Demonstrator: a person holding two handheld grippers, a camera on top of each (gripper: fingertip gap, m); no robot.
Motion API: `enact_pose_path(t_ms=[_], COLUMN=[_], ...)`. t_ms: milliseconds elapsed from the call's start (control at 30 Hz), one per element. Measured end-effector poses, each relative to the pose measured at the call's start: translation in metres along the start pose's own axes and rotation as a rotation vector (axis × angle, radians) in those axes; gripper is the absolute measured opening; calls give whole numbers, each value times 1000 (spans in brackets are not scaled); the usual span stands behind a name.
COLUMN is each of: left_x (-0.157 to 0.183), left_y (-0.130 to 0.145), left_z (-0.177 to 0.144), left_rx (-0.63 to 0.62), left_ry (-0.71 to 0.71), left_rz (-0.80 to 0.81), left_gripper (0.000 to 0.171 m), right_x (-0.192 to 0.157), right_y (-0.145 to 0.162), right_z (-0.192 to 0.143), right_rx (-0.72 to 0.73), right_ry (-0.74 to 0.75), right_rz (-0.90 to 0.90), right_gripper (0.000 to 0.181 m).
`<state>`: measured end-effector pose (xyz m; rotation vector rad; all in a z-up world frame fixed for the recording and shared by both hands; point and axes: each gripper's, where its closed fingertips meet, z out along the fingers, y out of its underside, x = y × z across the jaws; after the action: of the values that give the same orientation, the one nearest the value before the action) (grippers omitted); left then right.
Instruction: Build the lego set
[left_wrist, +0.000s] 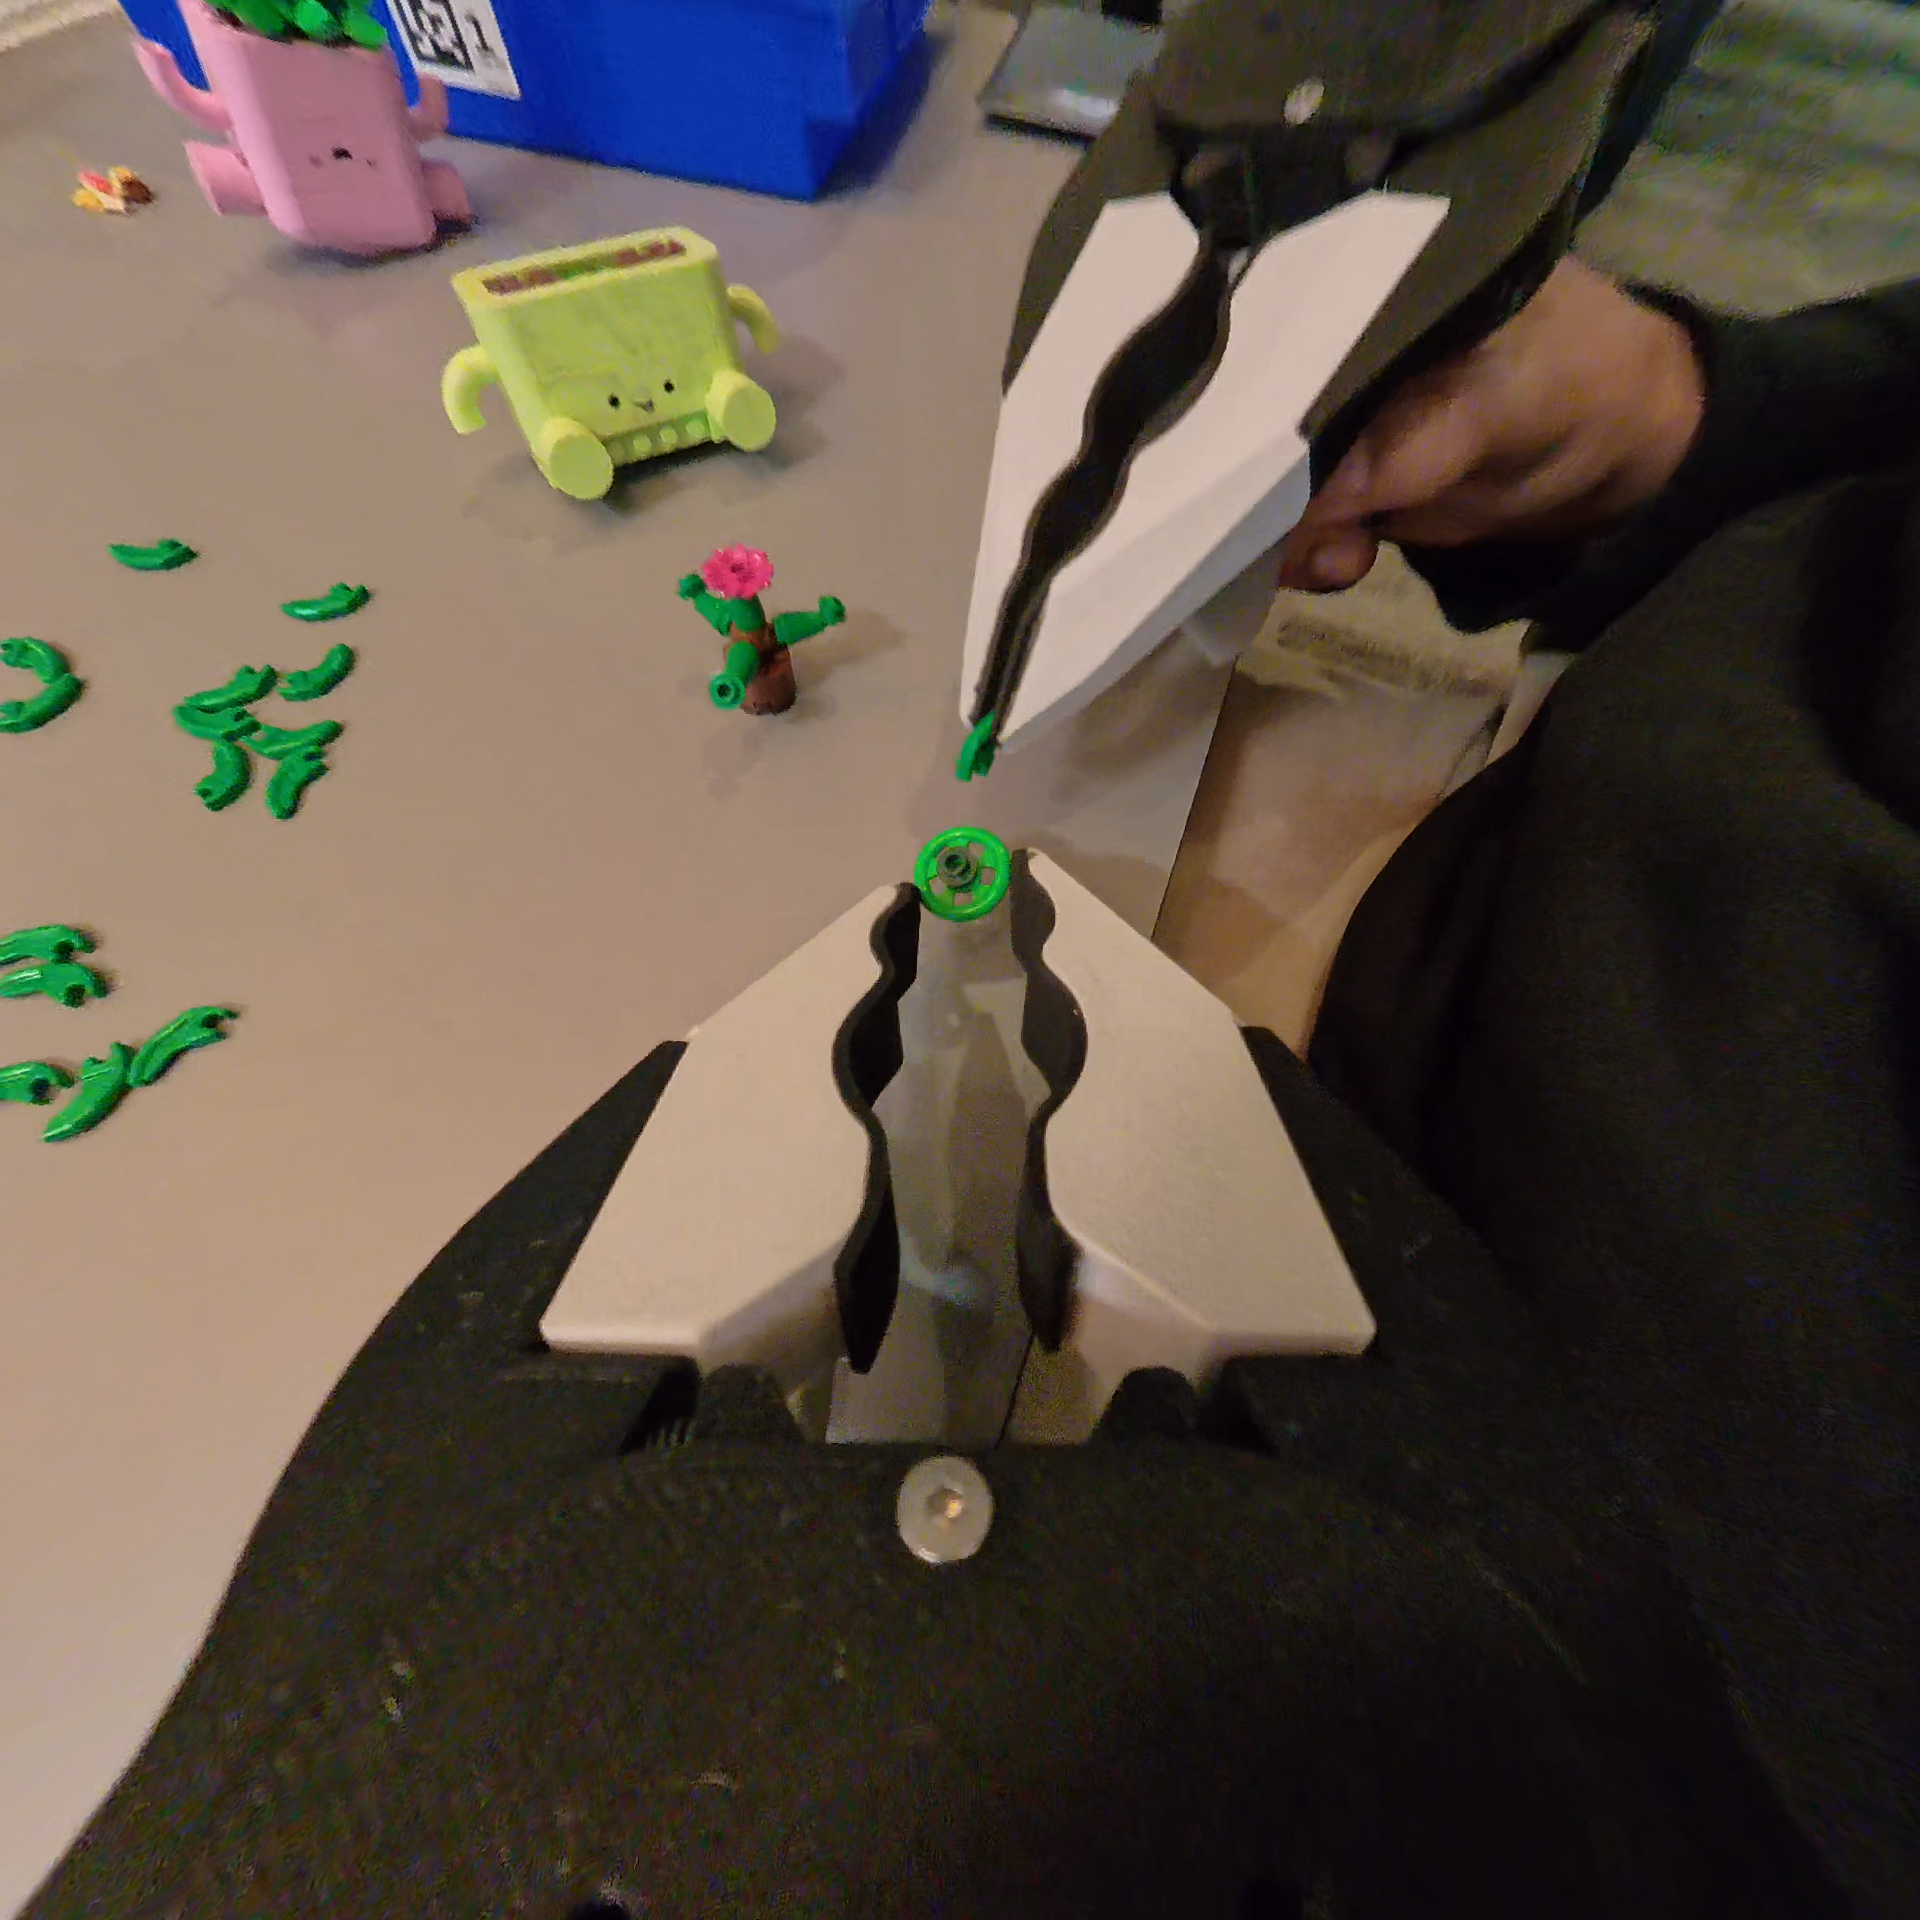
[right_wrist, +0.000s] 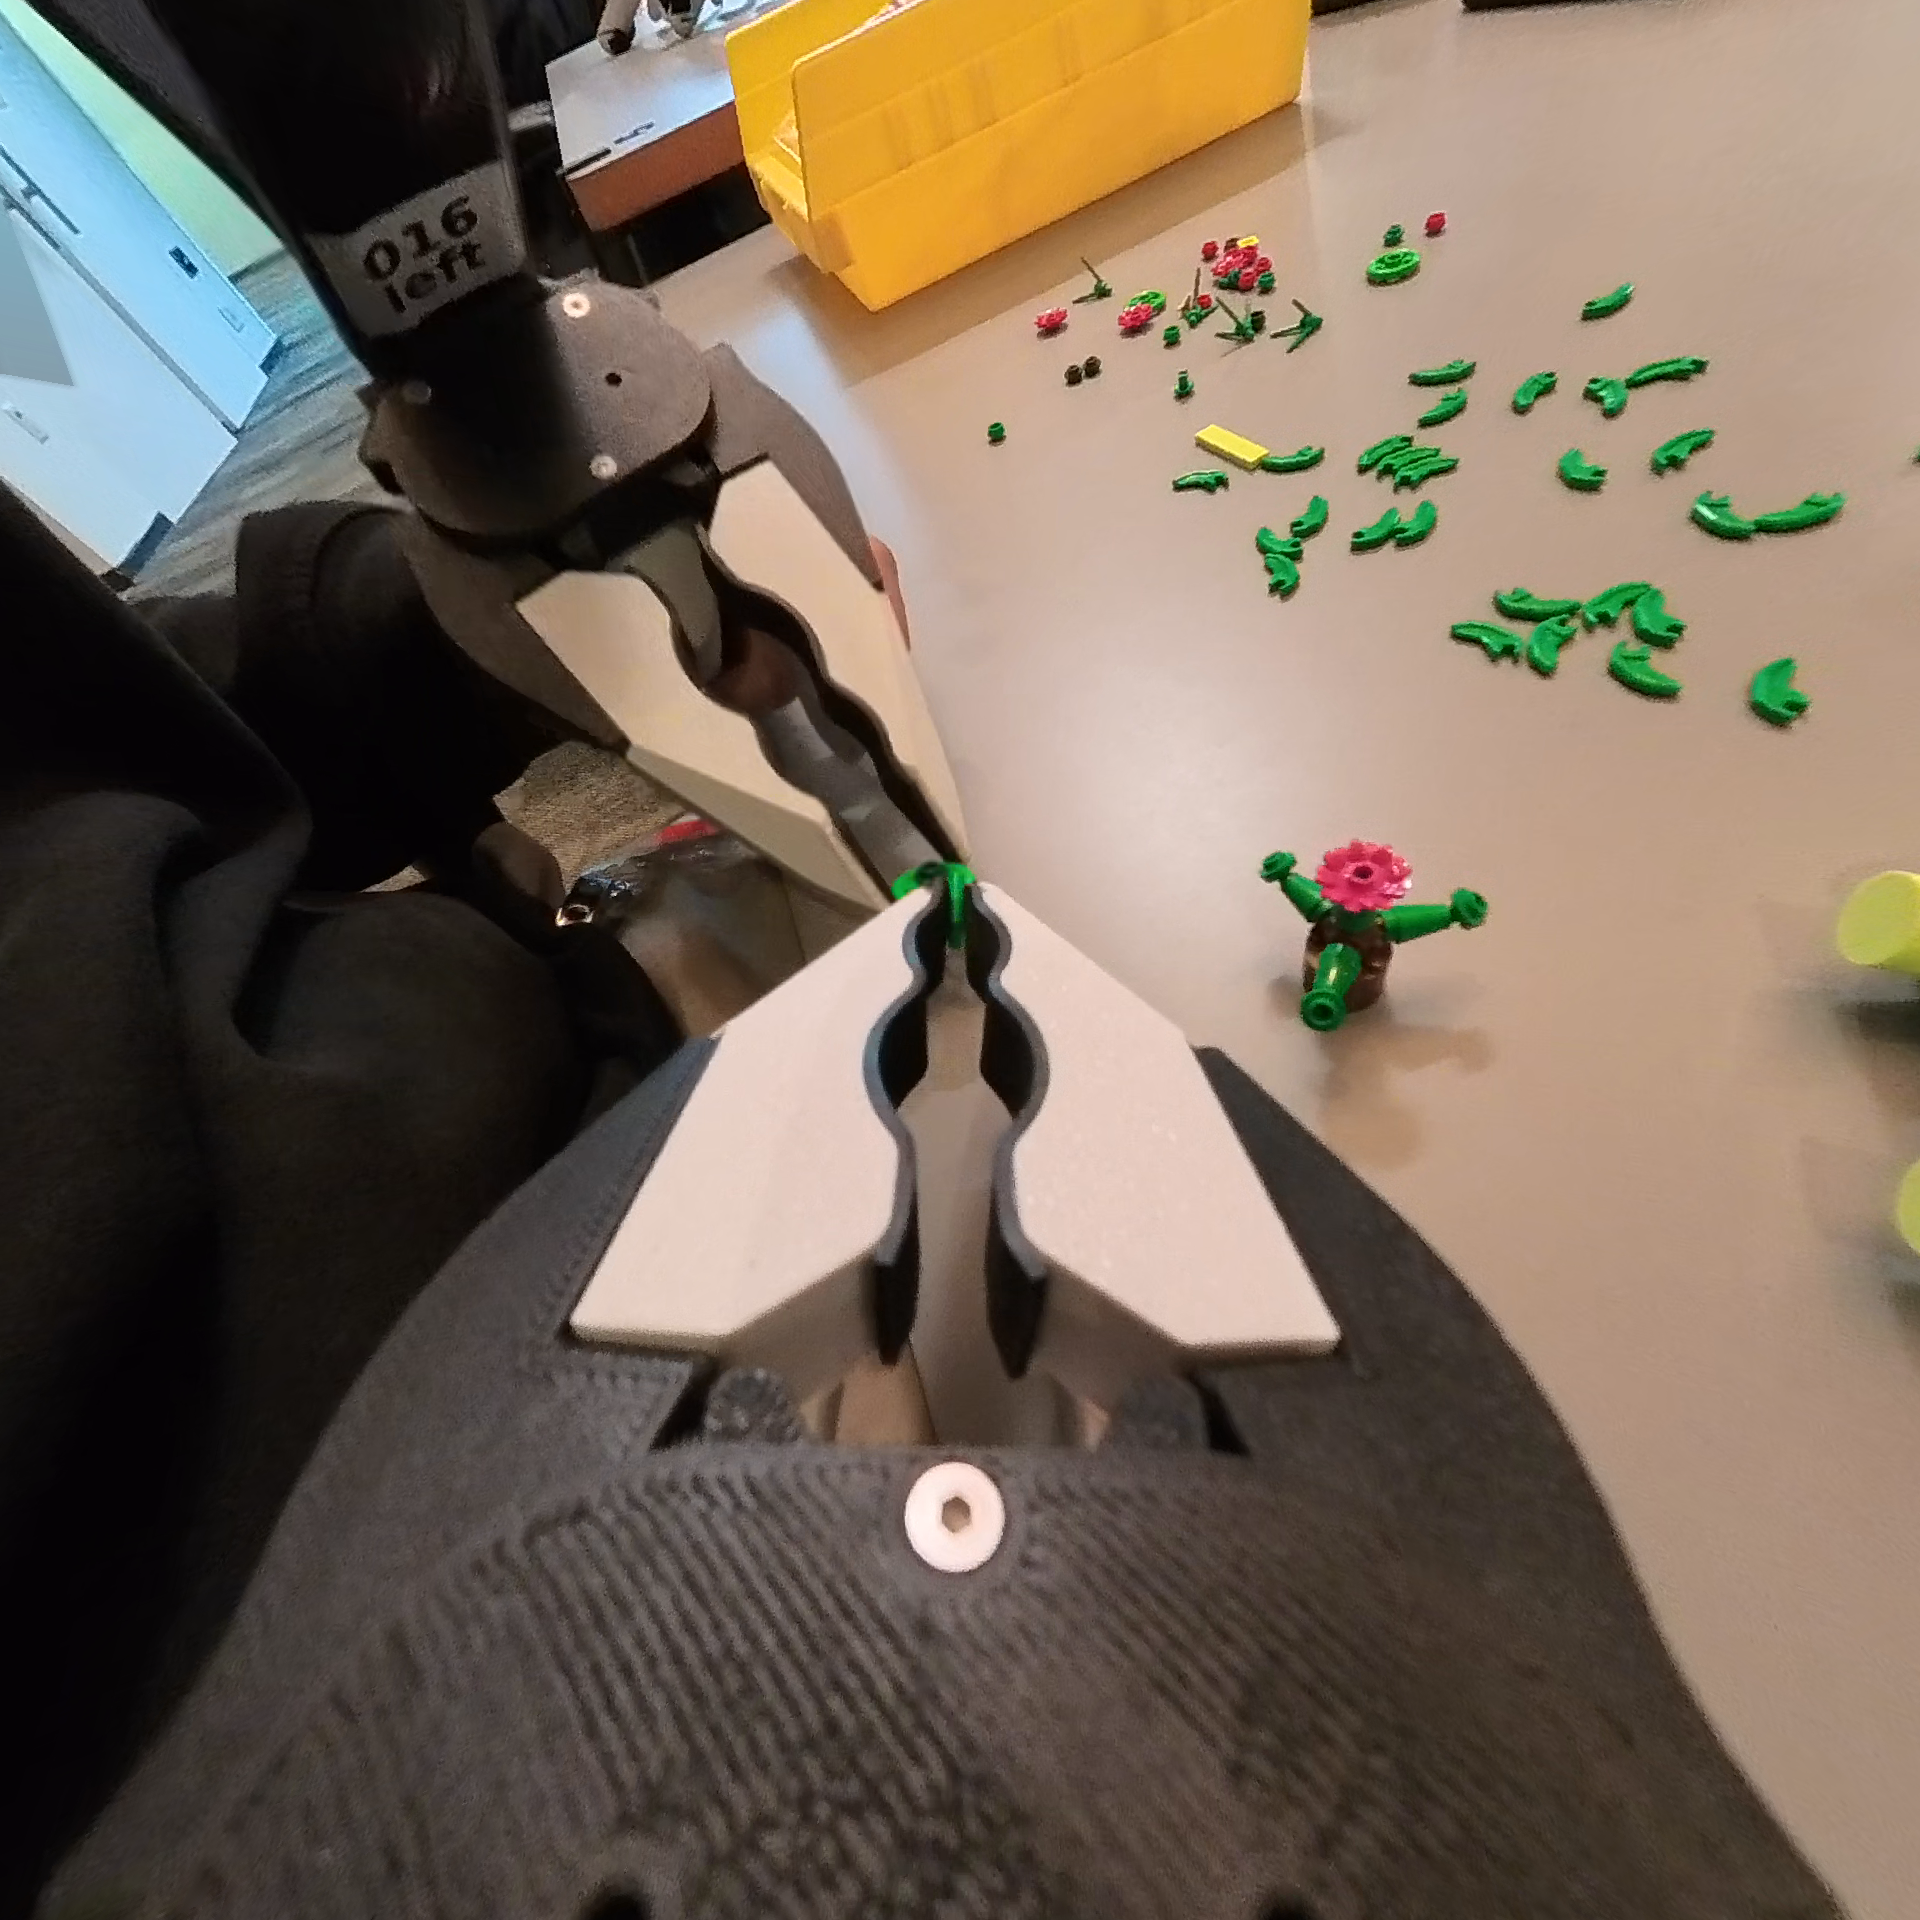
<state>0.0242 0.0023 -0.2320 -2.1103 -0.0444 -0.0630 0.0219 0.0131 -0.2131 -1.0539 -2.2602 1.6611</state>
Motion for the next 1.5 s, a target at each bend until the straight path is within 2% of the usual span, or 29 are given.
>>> enact_pose_path(t_ms=[200,633,1133,1500], left_x=[0,-7,-9,-12], left_y=[-13,-20,-33,-33], left_z=[-5,-8,-10,-9], left_rx=[96,156,265,269], left_ry=[33,37,45,26], left_rz=[-58,-153,-251,-259], left_gripper=[15,14,14,14], right_x=[-5,0,2,3], right_y=[-5,-13,-25,-24], right_z=[0,1,-6,-5], right_rx=[44,123,234,220], right_ry=[-9,-69,-114,-129], right_rz=[3,209,321,343], right_gripper=[0,0,0,0])
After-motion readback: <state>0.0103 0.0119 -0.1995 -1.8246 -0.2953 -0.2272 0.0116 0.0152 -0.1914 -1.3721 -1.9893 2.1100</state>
